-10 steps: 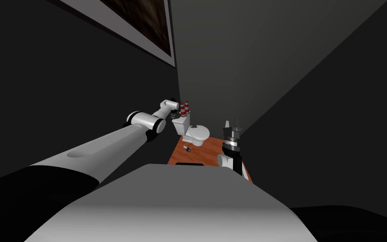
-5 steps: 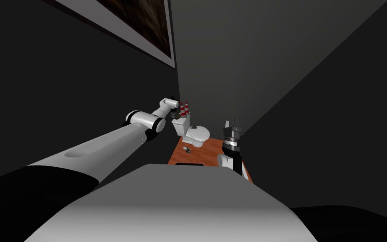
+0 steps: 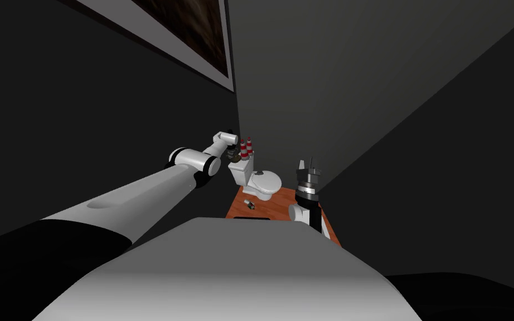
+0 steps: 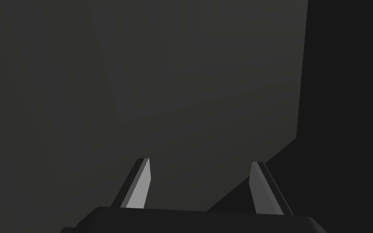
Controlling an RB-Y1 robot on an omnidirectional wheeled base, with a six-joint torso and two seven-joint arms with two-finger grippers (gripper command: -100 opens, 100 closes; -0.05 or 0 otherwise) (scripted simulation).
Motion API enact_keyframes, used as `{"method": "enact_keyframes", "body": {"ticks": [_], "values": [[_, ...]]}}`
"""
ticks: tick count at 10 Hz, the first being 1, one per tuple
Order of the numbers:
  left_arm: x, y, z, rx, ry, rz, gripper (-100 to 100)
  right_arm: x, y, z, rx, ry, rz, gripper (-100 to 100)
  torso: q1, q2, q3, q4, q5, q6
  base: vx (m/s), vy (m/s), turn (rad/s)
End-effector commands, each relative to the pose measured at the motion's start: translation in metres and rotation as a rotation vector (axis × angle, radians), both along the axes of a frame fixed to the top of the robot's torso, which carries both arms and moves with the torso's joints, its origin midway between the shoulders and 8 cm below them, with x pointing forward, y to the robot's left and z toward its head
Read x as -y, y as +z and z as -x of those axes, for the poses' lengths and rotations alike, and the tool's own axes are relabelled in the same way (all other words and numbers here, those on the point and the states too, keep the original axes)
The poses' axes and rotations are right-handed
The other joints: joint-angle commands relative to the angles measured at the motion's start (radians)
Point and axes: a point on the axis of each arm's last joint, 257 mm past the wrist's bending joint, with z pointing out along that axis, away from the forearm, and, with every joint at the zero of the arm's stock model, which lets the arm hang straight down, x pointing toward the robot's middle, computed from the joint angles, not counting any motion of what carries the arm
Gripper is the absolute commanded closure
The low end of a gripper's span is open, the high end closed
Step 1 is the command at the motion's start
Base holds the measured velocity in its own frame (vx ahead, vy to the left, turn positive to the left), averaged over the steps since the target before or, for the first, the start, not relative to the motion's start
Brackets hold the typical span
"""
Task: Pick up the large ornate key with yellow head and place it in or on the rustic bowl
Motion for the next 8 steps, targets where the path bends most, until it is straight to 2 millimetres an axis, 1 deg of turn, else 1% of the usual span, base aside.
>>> {"method": "enact_keyframes", "body": {"ticks": [1, 3, 4, 6, 7, 8], "values": [[0.004, -0.008, 0.009, -0.037, -0.013, 0.002, 100, 0.0, 0.0, 0.0, 0.0, 0.0, 0.0, 0, 0.0, 0.0, 0.0, 0.0, 0.0, 0.0, 0.182, 0.057, 0.043], [0.005, -0.012, 0.013, -0.053, -0.019, 0.003, 100, 0.0, 0.0, 0.0, 0.0, 0.0, 0.0, 0, -0.001, 0.001, 0.0, 0.0, 0.0, 0.0, 0.142, 0.023, 0.024], [0.009, -0.019, 0.02, -0.083, -0.032, 0.005, 100, 0.0, 0.0, 0.0, 0.0, 0.0, 0.0, 0, -0.002, 0.002, 0.001, 0.0, -0.001, 0.0, 0.221, 0.069, 0.05], [0.014, -0.028, 0.029, -0.119, -0.048, 0.008, 100, 0.0, 0.0, 0.0, 0.0, 0.0, 0.0, 0, 0.001, -0.005, -0.003, -0.001, 0.0, 0.0, 0.277, 0.046, 0.042], [0.015, -0.03, 0.031, -0.129, -0.052, 0.009, 100, 0.0, 0.0, 0.0, 0.0, 0.0, 0.0, 0, 0.0, -0.008, -0.004, -0.002, 0.0, 0.0, 0.229, 0.041, 0.028], [0.014, -0.037, 0.036, -0.15, -0.048, 0.008, 100, 0.0, 0.0, 0.0, 0.0, 0.0, 0.0, 0, 0.0, -0.006, -0.004, -0.002, 0.0, 0.001, 0.035, 0.02, -0.04]]}}
